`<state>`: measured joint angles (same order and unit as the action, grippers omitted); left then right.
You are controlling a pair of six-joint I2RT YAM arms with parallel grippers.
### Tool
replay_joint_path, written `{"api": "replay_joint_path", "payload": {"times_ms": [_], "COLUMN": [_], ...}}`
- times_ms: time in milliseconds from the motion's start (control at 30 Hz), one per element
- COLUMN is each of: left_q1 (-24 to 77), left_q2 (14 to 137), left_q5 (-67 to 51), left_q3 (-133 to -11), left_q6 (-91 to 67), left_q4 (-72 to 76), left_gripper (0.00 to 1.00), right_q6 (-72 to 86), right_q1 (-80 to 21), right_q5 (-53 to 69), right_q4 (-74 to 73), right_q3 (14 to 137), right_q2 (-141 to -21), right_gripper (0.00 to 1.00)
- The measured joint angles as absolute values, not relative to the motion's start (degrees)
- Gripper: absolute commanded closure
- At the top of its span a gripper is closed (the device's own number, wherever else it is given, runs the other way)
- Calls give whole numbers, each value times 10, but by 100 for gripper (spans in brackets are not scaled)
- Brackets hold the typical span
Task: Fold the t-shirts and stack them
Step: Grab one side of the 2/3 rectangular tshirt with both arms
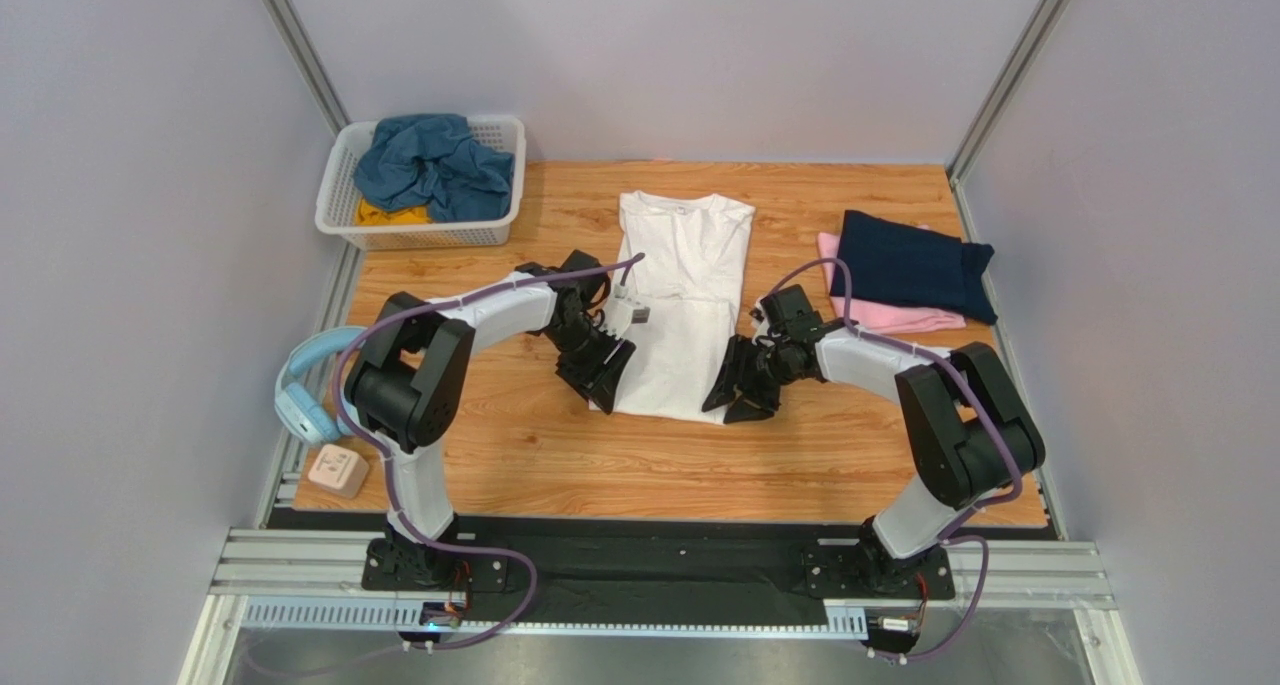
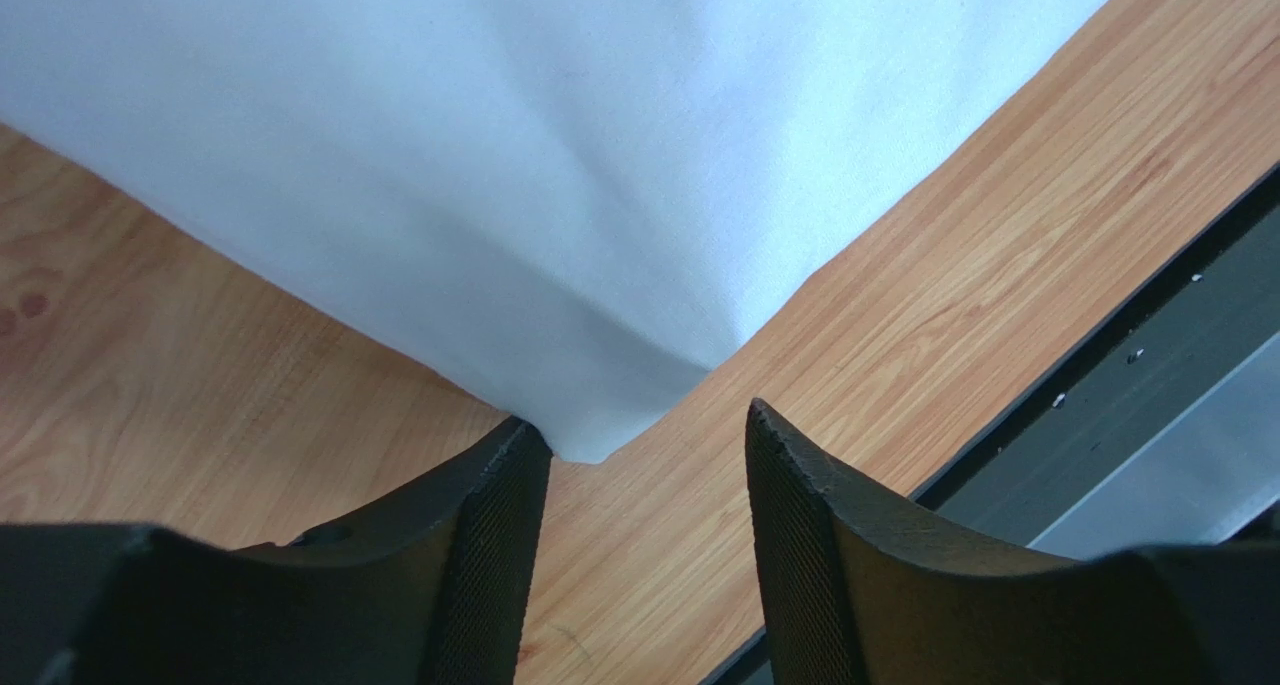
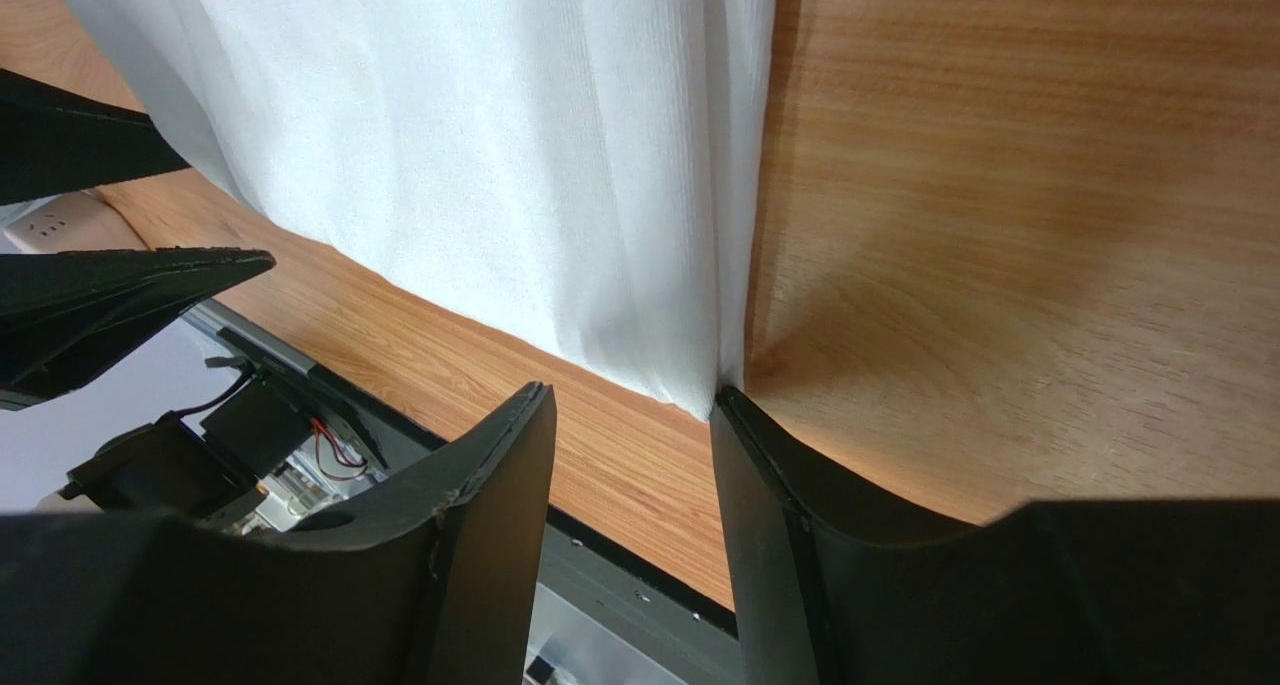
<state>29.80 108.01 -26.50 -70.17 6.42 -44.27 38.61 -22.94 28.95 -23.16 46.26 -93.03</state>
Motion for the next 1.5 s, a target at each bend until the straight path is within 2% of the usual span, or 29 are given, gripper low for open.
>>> {"api": "replay_joint_path", "payload": {"times_ms": [133, 233, 333, 467, 500, 767, 1033, 1233, 1300, 1333, 1400, 1467, 1500], "left_q1": [300, 300, 300, 300, 300, 300, 300, 300, 300, 300, 300, 300, 300], "left_q2": [1082, 1086, 1086, 1086, 1087, 1087, 1088, 1088, 1089, 1089, 1090, 1091, 1091], "left_q5": [-270, -272, -274, -276, -276, -278, -278, -275, -273, -271, -267, -265, -265], "left_q3": [-702, -702, -702, -702, -702, -702, -702, -702, -702, -702, -702, -702, -702], "left_q6": [65, 65, 67, 67, 67, 68, 70, 74, 77, 79, 82, 87, 93], "left_q4": [-443, -443, -444, -445, -446, -448, -451, -454, -455, -455, -456, -458, -460], "left_gripper": [52, 53, 52, 52, 52, 52, 54, 61, 69, 73, 87, 100, 100], "right_q6": [388, 388, 388, 385, 384, 359, 346, 344, 344, 343, 341, 341, 343], "right_q1": [-229, -229, -228, -228, -228, -227, -227, -227, -227, -227, -227, -227, -227], "right_q5": [291, 291, 299, 303, 304, 294, 279, 282, 282, 282, 283, 281, 282], "right_q4": [-230, -229, -229, -230, -231, -270, -285, -284, -282, -279, -277, -274, -272], "right_q3": [461, 461, 461, 461, 461, 462, 458, 477, 484, 485, 485, 484, 482], "right_q2": [-930, -933, -937, -935, -934, -920, -915, -940, -949, -952, -956, -956, -956], "right_gripper": [54, 55, 50, 37, 37, 38, 45, 57, 66, 82, 100, 100, 100]}}
